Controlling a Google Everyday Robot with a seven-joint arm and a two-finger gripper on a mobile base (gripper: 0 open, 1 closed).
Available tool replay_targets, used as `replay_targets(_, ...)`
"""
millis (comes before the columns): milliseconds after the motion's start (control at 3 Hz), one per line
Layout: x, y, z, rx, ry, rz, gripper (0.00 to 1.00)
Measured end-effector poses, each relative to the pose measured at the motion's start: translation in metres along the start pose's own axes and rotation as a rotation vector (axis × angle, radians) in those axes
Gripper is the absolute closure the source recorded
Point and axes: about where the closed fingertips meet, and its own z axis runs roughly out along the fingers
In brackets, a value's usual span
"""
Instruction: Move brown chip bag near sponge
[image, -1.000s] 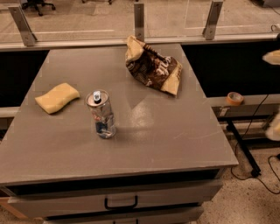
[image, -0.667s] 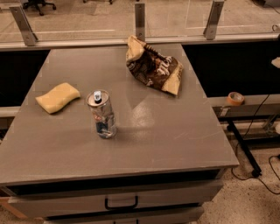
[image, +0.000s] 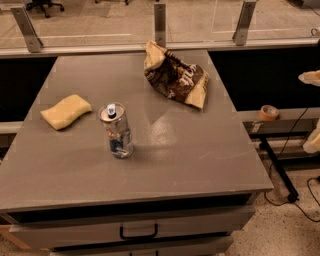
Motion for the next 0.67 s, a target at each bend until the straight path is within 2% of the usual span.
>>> replay_targets(333,-0.031,-0.010,0.002,0.029,-0.074,0.091,0.00)
replay_targets(667,-0.072,-0.022,0.017,0.018,-0.173,0.195,0.00)
